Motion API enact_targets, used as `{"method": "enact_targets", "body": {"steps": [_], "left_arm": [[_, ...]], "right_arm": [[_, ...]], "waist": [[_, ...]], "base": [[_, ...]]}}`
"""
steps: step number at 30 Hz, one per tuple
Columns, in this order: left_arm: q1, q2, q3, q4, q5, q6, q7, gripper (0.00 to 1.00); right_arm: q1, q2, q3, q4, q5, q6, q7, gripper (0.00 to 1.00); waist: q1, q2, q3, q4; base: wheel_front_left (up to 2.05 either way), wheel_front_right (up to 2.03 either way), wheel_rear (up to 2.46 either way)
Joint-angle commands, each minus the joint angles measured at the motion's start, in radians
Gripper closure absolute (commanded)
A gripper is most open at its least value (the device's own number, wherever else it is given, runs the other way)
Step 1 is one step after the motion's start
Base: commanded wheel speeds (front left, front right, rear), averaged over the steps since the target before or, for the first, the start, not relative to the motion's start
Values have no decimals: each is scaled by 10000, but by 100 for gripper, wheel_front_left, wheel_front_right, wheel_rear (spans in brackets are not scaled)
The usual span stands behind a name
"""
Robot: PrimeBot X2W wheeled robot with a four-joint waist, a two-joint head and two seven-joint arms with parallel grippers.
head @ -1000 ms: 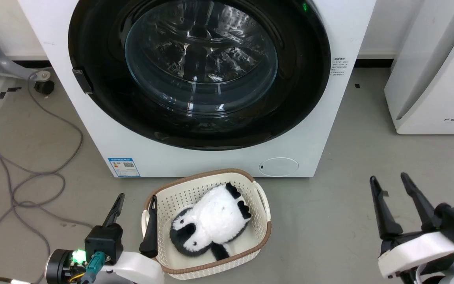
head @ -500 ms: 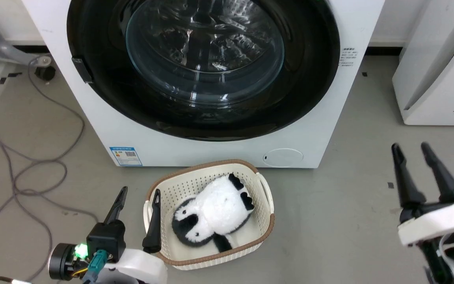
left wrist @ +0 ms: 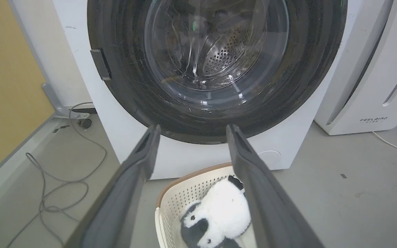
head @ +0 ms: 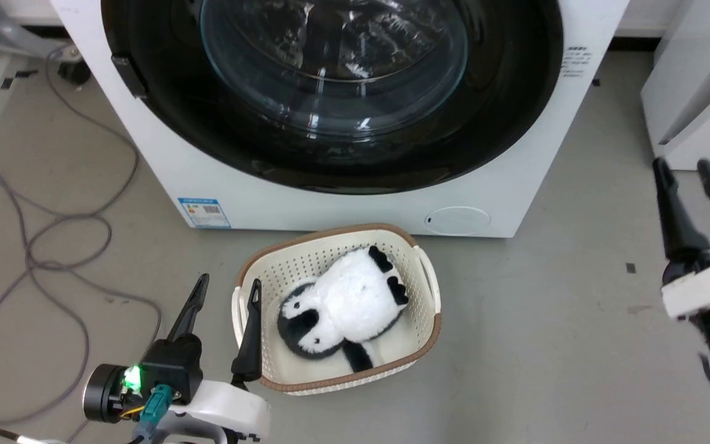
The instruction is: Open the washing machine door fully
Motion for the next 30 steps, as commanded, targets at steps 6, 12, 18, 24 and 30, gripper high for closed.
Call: {"method": "enact_targets", "body": {"steps": [6,12,18,24,30], "left_arm": [[-358,10,-185,-145,-98,27,-237,0],[-505,10,-302,-298,-133,94,-361,0],[-631,11,-403,-387,-146,103,-487,0],[-769,12,-602,-461,-213,154,-612,0],[-913,13,-744,-531,-309,231,-738,0]], "right_arm": [[-1072,-239,-160,254,592,-4,324,0],[-2013,-256,-468,687,1401,-4,705,100],[-3238,-207,-899,1598,2423,-5,1621,100],[-4630,-299,-1257,2625,3032,-5,2514,100],[-5915,-390,-1539,3754,3348,-6,3270,100]], "waist": [[-1,0,405,219],[-1,0,719,392],[-1,0,1037,552],[-1,0,1412,753],[-1,0,1772,968]], "base": [[0,0,0],[0,0,0],[0,0,0],[0,0,0],[0,0,0]]}}
